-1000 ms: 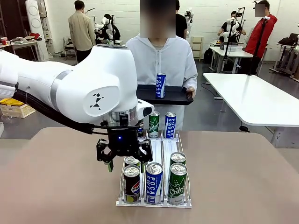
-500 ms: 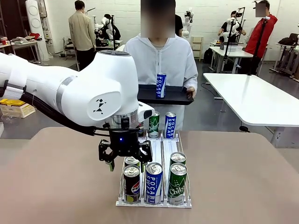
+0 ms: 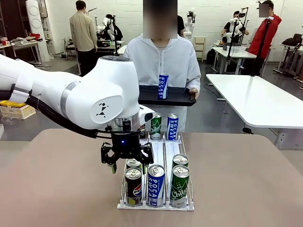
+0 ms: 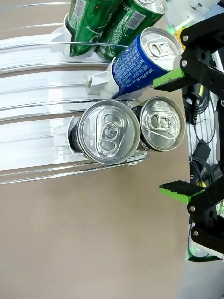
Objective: Retrieve and hand over the desired beverage to the person.
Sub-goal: Pick up another can of the same type that the person held from the Automatic Can Dispenser.
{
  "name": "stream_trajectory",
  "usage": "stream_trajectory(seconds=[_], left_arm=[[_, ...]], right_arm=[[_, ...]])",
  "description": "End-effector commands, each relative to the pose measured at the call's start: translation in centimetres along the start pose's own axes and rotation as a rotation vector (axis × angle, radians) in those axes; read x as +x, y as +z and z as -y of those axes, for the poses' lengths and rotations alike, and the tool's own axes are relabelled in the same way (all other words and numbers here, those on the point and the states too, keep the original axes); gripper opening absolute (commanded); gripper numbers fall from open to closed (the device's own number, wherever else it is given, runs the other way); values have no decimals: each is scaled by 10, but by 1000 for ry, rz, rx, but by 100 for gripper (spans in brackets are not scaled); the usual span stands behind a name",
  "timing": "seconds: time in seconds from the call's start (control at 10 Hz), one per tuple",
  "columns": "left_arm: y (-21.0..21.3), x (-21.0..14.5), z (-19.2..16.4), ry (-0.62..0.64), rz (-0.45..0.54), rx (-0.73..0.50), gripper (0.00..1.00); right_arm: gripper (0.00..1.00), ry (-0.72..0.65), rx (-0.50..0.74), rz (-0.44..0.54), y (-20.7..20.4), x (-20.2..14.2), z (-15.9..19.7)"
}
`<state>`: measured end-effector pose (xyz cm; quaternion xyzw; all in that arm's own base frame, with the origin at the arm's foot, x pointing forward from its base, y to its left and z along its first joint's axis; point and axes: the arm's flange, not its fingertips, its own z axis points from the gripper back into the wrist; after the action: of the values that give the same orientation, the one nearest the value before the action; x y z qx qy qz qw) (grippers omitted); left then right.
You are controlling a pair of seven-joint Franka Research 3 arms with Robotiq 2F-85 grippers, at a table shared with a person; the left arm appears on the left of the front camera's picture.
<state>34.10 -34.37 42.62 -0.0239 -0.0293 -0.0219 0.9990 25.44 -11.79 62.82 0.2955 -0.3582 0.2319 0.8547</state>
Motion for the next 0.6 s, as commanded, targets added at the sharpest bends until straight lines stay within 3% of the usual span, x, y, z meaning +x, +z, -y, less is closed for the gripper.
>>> stream_trajectory(seconds=[0.0,0.5], left_arm=[[-3,4,4,-21,2,2,100],[-10,7,6,-22,-15,15,100]], right_arm=[[100,11,34,19,-1,2,1],[100,11,34,19,-1,2,1]])
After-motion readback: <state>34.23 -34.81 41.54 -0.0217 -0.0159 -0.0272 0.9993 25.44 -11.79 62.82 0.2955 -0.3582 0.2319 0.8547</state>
